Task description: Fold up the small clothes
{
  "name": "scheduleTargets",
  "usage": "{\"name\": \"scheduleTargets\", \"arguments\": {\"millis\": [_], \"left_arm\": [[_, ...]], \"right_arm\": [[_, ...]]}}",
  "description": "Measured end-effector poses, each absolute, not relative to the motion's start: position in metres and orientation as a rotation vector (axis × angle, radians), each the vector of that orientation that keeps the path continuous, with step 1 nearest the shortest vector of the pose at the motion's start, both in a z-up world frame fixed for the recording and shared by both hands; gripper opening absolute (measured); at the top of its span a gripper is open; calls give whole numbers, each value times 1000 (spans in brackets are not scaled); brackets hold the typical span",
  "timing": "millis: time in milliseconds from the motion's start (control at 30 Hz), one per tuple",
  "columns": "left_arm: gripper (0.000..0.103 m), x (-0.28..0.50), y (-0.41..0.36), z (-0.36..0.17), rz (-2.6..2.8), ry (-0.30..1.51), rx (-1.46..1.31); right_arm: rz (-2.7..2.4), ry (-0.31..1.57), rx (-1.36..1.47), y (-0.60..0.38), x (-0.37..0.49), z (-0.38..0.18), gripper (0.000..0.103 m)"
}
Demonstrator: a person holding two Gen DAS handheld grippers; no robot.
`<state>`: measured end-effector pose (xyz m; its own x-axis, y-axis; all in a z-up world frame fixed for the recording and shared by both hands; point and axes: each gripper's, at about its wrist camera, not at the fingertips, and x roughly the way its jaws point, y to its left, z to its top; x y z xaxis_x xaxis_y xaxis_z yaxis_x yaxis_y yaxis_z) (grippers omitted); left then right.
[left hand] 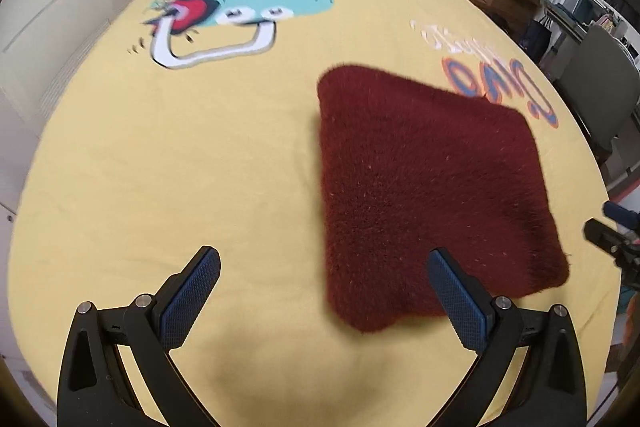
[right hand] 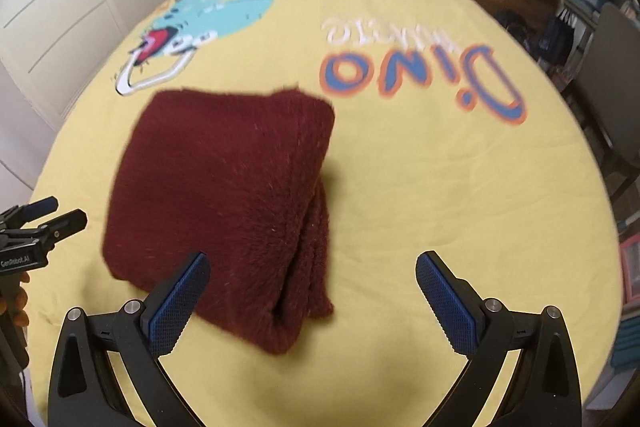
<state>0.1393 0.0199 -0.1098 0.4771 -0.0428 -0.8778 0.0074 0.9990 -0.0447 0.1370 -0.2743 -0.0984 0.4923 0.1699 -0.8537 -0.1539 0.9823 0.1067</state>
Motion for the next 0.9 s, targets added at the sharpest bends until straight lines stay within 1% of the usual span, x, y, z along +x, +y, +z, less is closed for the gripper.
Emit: {"name": "scheduleTargets", "arguments": {"millis": [167,300,600,900], "left_arm": [[102,116,18,-75,18,1026,13],[102,98,15,-60,28,1015,33],[102,64,14,-54,42,1020,28],[102,49,18,-56,66,1038,49]], "right_arm": [[181,979,-5,-282,109,-61,102],[164,946,-9,-290,89,-41,102],[144,953,-5,-302,55,-34,102],[123,953,10,-312,38,-34,102]]}}
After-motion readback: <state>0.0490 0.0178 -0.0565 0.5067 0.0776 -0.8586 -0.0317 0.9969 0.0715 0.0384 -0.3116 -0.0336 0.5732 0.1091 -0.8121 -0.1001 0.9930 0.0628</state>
